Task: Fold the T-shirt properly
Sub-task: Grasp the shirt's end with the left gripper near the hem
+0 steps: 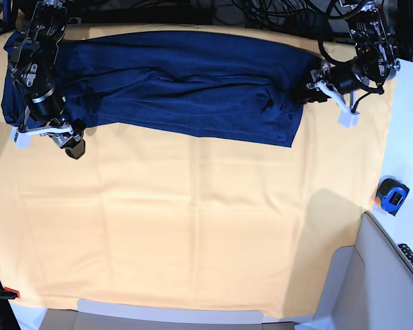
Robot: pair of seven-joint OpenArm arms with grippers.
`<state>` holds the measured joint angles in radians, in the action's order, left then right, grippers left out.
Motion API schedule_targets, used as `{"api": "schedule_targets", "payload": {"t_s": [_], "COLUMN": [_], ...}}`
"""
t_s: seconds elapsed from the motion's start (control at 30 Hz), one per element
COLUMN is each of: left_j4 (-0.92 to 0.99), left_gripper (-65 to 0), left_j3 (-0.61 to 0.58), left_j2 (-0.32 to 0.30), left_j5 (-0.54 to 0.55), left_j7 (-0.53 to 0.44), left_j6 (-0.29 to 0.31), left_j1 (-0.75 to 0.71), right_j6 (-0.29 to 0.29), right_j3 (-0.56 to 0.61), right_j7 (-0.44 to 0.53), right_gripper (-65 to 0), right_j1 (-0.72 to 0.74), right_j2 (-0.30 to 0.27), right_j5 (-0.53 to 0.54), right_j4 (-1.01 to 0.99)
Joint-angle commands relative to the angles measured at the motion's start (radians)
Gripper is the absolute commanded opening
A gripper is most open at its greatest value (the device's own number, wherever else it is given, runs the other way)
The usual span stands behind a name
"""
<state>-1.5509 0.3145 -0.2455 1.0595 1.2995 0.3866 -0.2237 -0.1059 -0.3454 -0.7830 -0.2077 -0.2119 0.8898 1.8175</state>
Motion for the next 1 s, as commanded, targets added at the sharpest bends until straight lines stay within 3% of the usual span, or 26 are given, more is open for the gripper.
{"api": "schedule_targets", "payload": {"t_s": [0.0,0.53,0.77,0.97], "left_j4": [-0.004,-0.004,0.0,-0.035], "left_gripper": [-43.6,-44.7,-65.0,-65.0], "left_j3": [-0.01,-0.015,-0.005,0.007], "left_j2": [0.01,0.031,0.059,0.113], "left_j5": [-0.025,-0.025,-0.026,-0.026], "left_j7": [0.036,0.033,0.004,-0.042], "left_j6": [-0.005,-0.004,-0.002,-0.002], "left_j1": [-0.006,0.016,0.017,0.007], "right_j6": [0.01,0.01,0.01,0.01], "right_j3": [-0.007,-0.005,-0.059,-0.231], "right_j7": [0.02,0.02,0.02,0.02], "right_gripper": [-21.0,-21.0,-21.0,-21.0], "right_j1": [0.007,0.007,0.004,-0.032], "right_j2": [-0.01,-0.007,-0.031,-0.034], "right_j5": [0.01,0.01,0.007,0.007], "right_j4": [0.02,0.02,0.015,0.014]}}
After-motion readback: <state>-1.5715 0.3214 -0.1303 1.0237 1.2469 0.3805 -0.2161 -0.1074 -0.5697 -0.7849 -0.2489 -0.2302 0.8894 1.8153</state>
